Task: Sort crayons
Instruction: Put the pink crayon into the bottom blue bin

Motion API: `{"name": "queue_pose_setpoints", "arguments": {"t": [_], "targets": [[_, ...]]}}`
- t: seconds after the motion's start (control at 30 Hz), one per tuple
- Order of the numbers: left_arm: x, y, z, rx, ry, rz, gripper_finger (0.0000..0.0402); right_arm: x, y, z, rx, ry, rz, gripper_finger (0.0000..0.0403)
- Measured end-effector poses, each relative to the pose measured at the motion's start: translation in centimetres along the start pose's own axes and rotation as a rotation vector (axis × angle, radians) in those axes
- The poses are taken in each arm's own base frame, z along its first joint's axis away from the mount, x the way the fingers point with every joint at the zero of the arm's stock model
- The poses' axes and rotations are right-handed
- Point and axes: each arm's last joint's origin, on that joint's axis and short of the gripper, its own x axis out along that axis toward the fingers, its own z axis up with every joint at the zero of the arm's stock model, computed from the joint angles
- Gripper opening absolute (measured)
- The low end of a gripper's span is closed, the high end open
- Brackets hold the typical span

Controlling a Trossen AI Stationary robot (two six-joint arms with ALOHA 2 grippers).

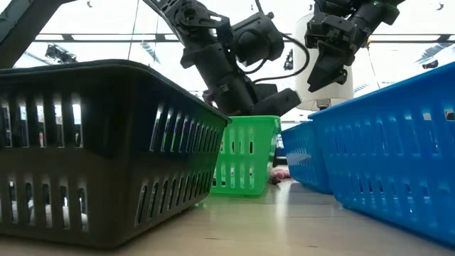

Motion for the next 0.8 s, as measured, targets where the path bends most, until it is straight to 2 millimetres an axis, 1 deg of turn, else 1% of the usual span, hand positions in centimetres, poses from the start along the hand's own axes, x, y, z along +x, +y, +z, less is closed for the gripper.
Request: {"name": "queue_pose_setpoints", "arguments": {"t": [0.17, 0.43, 0.53, 0.73, 0.8], "targets": [[0.50, -0.20, -0.45, 0.022, 0.009, 0.003, 0.0141, -0.02, 0.00, 0.00, 0.011, -0.001, 0.000, 0.0169], [0.62, -0.27, -0.77, 0.032, 0.023, 0.015, 0.0136, -0.02, 0.01, 0.03, 0.014, -0.004, 0.002, 0.0169], [0.65, -0.15, -0.75, 0.023, 0.027, 0.019, 0.0113, -0.02, 0.02, 0.07, 0.014, -0.007, 0.002, 0.0169], [0.67, -0.04, -0.78, -0.005, 0.033, 0.024, 0.0028, -0.02, 0.02, 0.07, 0.014, -0.008, 0.003, 0.0169], [0.68, -0.03, -0.74, -0.033, 0.031, 0.022, 0.0013, -0.02, 0.02, 0.07, 0.014, -0.008, 0.003, 0.0169]]}}
